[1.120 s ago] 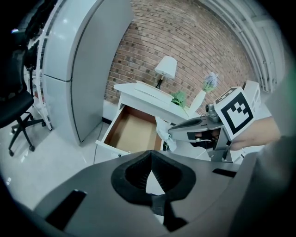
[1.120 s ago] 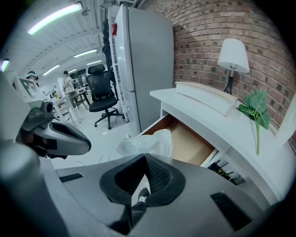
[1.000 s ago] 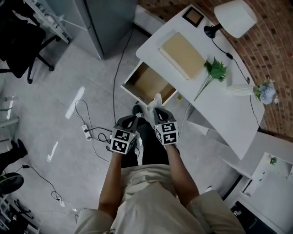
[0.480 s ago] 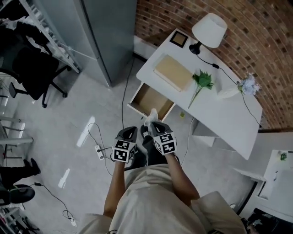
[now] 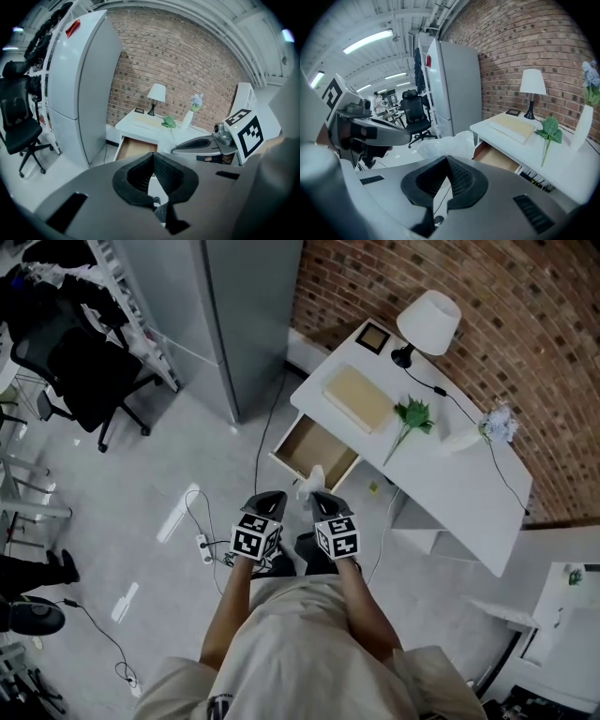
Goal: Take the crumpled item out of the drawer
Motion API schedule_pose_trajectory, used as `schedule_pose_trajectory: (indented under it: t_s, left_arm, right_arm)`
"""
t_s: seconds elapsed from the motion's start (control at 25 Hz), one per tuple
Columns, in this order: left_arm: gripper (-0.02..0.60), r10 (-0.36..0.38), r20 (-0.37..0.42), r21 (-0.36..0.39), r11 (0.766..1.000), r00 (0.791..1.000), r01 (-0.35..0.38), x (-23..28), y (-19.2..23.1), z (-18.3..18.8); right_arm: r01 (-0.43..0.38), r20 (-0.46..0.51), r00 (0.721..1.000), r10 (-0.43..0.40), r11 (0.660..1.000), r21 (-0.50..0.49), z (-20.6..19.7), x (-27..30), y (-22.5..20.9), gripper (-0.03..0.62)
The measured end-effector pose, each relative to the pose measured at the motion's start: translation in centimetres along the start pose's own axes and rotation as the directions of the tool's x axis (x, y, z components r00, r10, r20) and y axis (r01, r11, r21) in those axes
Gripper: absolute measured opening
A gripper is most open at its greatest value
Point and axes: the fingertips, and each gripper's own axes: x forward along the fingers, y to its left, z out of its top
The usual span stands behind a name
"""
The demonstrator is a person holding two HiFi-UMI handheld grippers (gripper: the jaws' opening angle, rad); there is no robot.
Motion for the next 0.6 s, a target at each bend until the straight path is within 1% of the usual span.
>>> schedule_pose_trajectory:
  t_s: [0.2, 0.6]
  left_arm:
    - [0.014, -0.011, 0.006, 0.008, 1.0, 1.0, 0.011, -0.6, -0.6, 0.0]
    - [0.014, 0.022, 0.029, -0.009, 1.0, 0.999, -0.022, -1.1, -0.2, 0.4]
  right_arm:
    - [-0.003, -0.014, 1.0, 0.002, 1.0, -0.031, -0.4, -1.0, 0.3, 0.026]
    - [-0.031, -0.026, 0.999, 0.029, 0.997, -0.073, -0.4, -0.8, 0.7, 0.026]
